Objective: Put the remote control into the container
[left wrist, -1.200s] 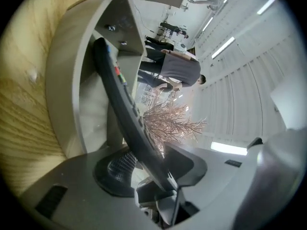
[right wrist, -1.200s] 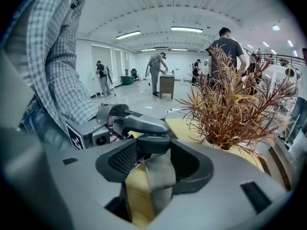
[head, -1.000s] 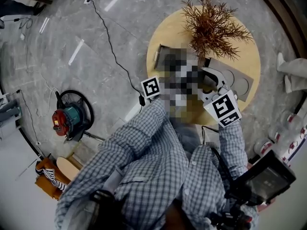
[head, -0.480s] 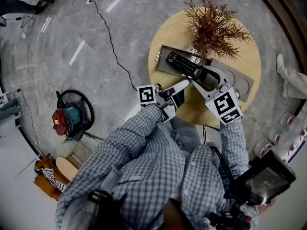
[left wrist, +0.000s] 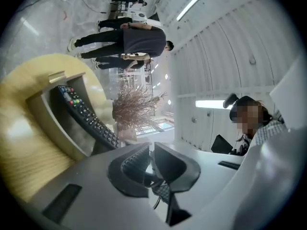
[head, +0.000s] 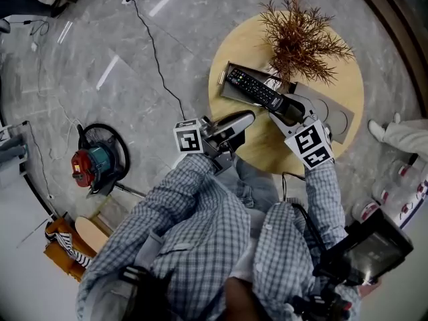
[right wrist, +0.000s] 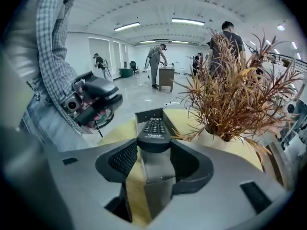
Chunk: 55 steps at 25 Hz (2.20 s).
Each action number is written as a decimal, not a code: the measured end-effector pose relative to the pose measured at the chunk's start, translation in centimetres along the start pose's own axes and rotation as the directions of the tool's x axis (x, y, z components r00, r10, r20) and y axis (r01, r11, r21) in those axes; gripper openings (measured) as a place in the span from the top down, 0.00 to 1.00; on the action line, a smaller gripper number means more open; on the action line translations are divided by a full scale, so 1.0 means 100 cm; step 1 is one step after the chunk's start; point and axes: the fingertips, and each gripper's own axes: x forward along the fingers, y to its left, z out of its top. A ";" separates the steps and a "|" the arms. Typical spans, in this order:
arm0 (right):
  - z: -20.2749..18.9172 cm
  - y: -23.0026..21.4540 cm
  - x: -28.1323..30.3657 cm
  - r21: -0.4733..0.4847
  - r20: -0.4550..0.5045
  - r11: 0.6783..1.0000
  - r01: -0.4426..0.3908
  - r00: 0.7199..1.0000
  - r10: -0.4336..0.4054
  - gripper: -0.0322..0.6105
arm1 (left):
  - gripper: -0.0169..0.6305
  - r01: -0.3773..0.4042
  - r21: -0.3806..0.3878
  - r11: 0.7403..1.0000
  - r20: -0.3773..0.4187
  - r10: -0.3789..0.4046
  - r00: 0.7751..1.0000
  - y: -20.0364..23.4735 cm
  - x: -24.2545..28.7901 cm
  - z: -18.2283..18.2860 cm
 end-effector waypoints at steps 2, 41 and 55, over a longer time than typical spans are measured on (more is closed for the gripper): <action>-0.005 -0.002 0.002 -0.009 -0.027 1.000 0.012 1.000 -0.013 0.62 | 0.94 0.013 0.022 1.000 0.014 -0.013 1.000 -0.010 -0.001 0.008; -0.052 -0.005 0.021 -0.188 -0.346 0.979 0.083 0.927 -0.145 0.62 | 0.96 0.039 0.111 0.993 0.039 -0.043 0.998 -0.037 0.002 0.032; -0.004 -0.015 -0.008 0.044 -0.038 0.953 0.301 0.953 -0.300 0.94 | 0.96 -0.029 0.248 0.968 -0.017 0.034 0.999 -0.038 -0.003 0.030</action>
